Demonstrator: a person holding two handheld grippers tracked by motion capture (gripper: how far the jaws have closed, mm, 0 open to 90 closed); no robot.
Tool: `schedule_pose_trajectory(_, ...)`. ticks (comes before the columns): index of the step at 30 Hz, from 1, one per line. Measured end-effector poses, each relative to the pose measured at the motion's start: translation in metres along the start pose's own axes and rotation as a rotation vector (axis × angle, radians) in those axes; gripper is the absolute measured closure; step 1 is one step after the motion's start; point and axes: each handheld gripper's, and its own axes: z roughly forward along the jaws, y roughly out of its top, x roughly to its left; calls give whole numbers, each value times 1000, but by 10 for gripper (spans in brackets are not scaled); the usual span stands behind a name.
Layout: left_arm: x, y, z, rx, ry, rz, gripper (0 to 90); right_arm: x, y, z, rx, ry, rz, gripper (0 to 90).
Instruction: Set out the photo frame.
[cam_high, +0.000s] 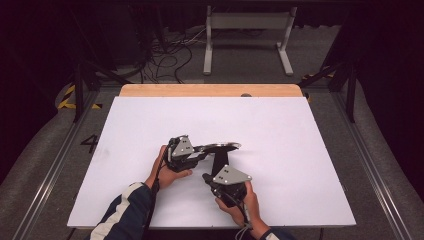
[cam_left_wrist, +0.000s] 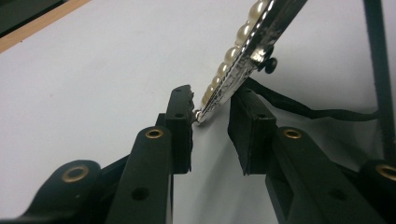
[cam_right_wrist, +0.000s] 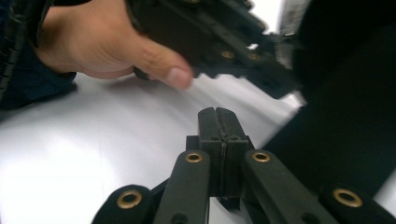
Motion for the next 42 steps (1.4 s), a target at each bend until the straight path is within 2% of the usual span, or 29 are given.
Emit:
schedule_pose_trajectory(2, 0, 0, 2, 3, -9, 2, 725, 6, -1, 10, 11, -24, -9, 900)
schedule_pose_trajectory(4, -1, 0, 2, 6, -7, 8, 748, 8, -2, 15, 21, -26, 4, 900)
schedule_pose_trajectory(5, -2, 1, 2, 7, 0, 15, 750, 11, -4, 21, 37, -43, 5, 900)
schedule_pose_trajectory(9, -2, 0, 1, 11, 1, 20, 755, 13, -7, 24, 57, -69, 8, 900)
schedule_pose_trajectory(11, -1, 0, 0, 11, -2, 20, 758, 14, -7, 23, 69, -98, -6, 900)
schedule_pose_trajectory(15, -1, 0, -1, 17, -4, 30, 768, 9, -10, 23, 96, -120, 30, 900)
schedule_pose_trajectory(21, -2, 1, -3, 35, 3, 59, 793, 6, -12, 22, 103, -127, 31, 900)
schedule_pose_trajectory(27, -5, 2, -3, 39, 13, 71, 802, 0, -14, 20, 110, -121, 57, 900)
schedule_pose_trajectory(38, -6, 2, -4, 44, 1, 69, 802, -7, -18, 14, 117, -104, 74, 900)
schedule_pose_trajectory(42, -5, 2, -4, 14, -11, 52, 796, -10, -18, 12, 118, -101, 83, 900)
